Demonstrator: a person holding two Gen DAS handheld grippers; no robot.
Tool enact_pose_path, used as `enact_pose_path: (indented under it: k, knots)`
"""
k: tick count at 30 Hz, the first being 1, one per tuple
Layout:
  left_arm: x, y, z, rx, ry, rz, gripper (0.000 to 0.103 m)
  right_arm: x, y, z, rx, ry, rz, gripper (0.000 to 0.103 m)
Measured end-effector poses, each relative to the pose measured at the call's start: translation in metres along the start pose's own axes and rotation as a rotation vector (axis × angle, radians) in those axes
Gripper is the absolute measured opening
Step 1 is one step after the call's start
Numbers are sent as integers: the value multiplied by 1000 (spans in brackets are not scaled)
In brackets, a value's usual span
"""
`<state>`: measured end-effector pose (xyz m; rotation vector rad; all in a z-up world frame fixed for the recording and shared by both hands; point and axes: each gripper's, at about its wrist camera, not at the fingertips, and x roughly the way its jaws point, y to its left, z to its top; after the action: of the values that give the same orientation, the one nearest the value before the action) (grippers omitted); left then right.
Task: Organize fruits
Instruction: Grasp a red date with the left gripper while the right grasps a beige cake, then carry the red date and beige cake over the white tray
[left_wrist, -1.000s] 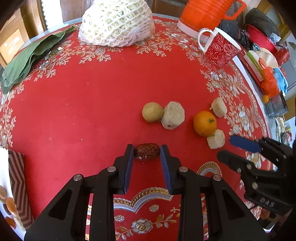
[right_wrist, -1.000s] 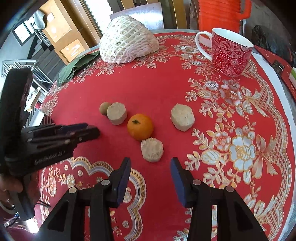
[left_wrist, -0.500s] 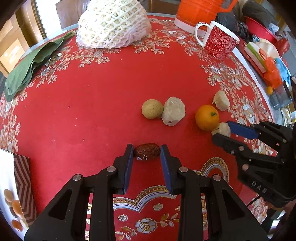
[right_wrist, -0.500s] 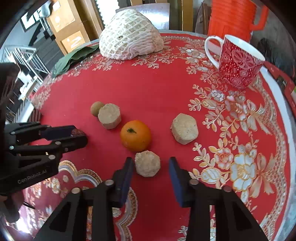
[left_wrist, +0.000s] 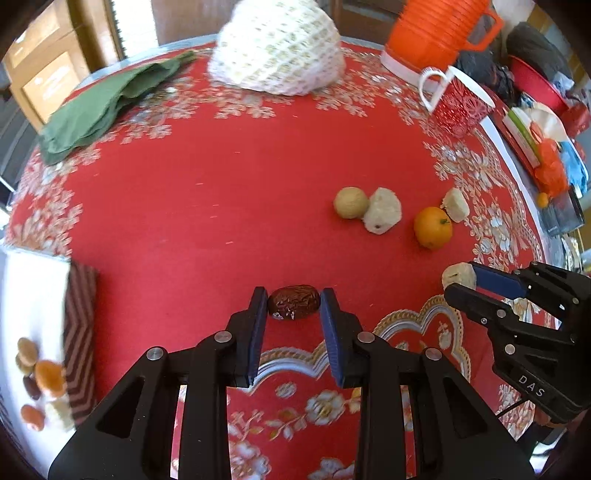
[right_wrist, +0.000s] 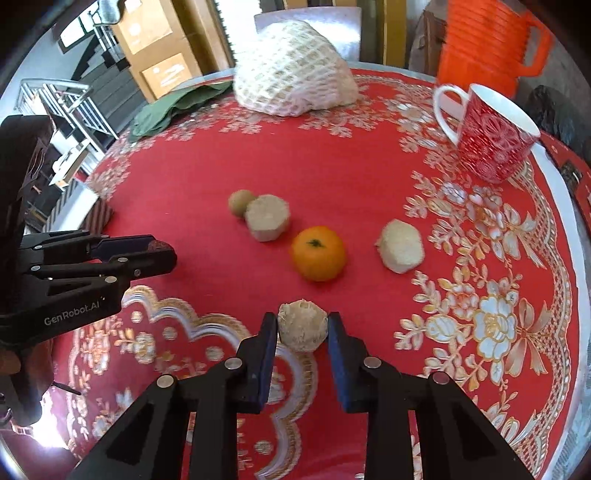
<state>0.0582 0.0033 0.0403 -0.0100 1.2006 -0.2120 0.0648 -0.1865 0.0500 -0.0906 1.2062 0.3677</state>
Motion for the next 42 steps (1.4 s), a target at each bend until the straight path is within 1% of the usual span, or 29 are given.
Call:
enact_pose_path:
  k: [5, 12, 25, 30, 42]
  knots:
    - [-17, 16, -7, -37, -20, 24, 28, -5, 22, 9, -32, -13, 24, 26]
    - [-40, 40, -17, -100, -50, 50, 28, -9, 61, 20, -123, -15, 43, 26]
    - [-73, 81, -33, -196, -87, 81, 28, -16, 123, 29, -265, -9, 87, 26]
    - [-83, 98, -39, -233, -97, 91, 28, -16, 149, 32, -329, 2, 103, 26]
    - [-97, 130, -55, -309, -107, 114, 28, -19, 193, 36, -426, 10, 149, 26]
